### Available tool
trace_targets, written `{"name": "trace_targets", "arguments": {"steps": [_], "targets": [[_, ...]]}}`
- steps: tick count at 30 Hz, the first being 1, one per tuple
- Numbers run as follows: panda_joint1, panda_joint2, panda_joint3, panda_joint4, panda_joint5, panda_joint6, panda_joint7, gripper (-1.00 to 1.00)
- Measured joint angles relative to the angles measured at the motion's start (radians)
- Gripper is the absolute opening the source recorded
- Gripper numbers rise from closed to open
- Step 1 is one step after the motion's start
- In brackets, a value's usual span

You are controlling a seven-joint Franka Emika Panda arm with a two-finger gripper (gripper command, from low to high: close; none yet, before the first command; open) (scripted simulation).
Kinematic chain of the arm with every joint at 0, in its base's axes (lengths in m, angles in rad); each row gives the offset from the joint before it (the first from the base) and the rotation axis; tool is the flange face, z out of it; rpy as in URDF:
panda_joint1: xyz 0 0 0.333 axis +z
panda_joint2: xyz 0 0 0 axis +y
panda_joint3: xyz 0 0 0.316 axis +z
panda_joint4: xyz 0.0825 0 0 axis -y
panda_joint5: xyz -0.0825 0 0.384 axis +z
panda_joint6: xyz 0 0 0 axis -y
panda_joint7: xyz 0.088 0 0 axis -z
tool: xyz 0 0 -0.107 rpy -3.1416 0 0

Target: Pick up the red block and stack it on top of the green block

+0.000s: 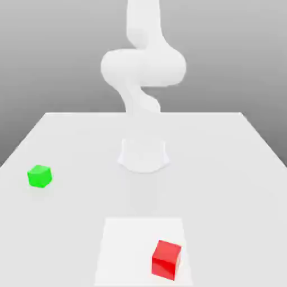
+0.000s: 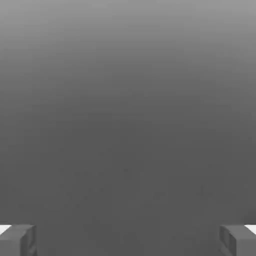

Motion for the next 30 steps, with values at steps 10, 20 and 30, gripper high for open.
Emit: {"name": "trace_targets", "arguments": {"steps": [10, 20, 30], "targets": [[-0.071, 0.370, 0.103, -0.087, -0.066, 0.150, 0.218, 0.00], [-0.077, 0.730, 0.142, -0.173, -0.097, 0.299, 0.408, 0.00], [-0.017, 1.069, 0.088, -0.182, -0.134, 0.522, 0.511, -1.00]]}}
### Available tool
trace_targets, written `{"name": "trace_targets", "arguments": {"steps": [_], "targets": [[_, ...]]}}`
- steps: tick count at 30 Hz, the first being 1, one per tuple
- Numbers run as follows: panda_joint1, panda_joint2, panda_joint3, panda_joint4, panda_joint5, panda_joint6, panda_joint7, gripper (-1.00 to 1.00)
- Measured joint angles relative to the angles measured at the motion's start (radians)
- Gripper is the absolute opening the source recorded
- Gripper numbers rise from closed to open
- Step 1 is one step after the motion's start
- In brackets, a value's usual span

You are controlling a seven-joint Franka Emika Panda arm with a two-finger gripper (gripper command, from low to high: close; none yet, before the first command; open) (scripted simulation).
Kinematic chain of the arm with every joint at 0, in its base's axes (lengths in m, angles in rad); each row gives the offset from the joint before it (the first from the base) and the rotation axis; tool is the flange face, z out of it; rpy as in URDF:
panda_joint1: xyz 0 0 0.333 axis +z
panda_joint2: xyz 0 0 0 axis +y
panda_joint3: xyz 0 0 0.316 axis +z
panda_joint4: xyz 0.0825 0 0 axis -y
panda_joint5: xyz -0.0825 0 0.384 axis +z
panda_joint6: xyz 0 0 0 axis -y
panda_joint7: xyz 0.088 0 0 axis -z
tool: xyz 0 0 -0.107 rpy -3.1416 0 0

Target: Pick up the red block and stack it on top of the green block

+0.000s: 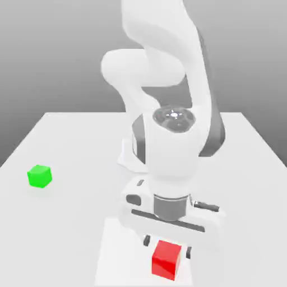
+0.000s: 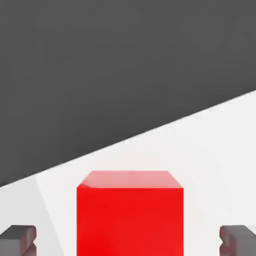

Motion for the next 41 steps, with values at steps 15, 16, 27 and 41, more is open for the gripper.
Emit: {"name": "trace_targets", "arguments": {"steps": [15, 16, 27, 41], "targets": [[-0.091, -0.227, -0.048, -0.072, 0.065, -0.154, 0.042, -1.00], [-0.116, -0.244, -0.079, -0.087, 0.060, -0.156, 0.078, -1.00], [-0.633, -0.463, -0.338, -0.277, -0.014, -0.178, 0.549, -1.00], [-0.815, -0.316, -0.455, -0.367, 0.223, 0.055, 0.616, 1.00]]}}
